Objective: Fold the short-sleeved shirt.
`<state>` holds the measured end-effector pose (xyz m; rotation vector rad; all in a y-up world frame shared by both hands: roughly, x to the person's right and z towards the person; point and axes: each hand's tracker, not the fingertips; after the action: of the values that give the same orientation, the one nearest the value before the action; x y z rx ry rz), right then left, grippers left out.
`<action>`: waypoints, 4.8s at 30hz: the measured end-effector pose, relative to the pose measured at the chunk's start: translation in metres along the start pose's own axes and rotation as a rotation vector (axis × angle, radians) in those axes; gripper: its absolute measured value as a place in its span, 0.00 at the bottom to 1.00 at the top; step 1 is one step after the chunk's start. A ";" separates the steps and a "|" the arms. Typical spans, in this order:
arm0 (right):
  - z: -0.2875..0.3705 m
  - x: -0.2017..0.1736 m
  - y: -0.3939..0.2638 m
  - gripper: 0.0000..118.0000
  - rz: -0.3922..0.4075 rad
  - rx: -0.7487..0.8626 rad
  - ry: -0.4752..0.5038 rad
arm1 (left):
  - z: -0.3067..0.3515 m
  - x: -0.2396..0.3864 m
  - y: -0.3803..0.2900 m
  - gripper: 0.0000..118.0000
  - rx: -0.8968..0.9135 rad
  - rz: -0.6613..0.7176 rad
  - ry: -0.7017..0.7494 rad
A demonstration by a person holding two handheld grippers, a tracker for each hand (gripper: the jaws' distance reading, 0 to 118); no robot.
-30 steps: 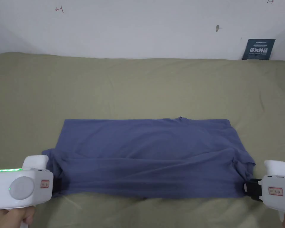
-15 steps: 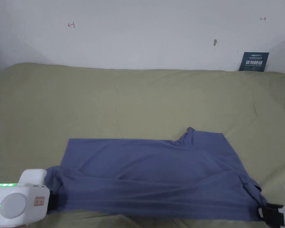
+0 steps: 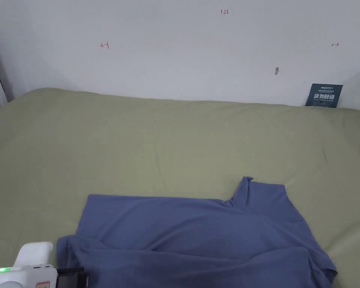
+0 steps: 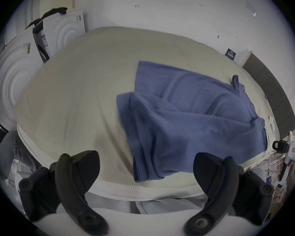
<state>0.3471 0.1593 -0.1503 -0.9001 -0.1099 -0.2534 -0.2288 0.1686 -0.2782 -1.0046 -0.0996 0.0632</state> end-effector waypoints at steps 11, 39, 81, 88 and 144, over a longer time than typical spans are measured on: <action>0.011 -0.020 0.055 0.02 0.020 0.226 -0.016 | 0.023 0.020 0.052 0.04 0.210 -0.023 0.032; -0.153 0.013 0.204 0.02 0.106 0.044 -0.117 | -0.173 0.038 0.191 0.01 -0.029 -0.100 0.091; 0.020 0.004 0.027 0.02 0.156 0.058 0.043 | 0.022 -0.023 0.008 0.01 0.176 -0.149 -0.002; -0.006 0.006 -0.015 0.02 0.158 -0.003 0.020 | -0.005 -0.036 -0.029 0.01 0.135 -0.168 0.001; 0.109 -0.209 -0.010 0.01 0.216 0.665 -0.106 | -0.048 -0.111 0.016 1.00 -0.181 0.373 -0.652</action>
<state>0.1436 0.2748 -0.1173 -0.2576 -0.1806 0.0389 -0.3340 0.1256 -0.3237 -1.1420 -0.5198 0.7349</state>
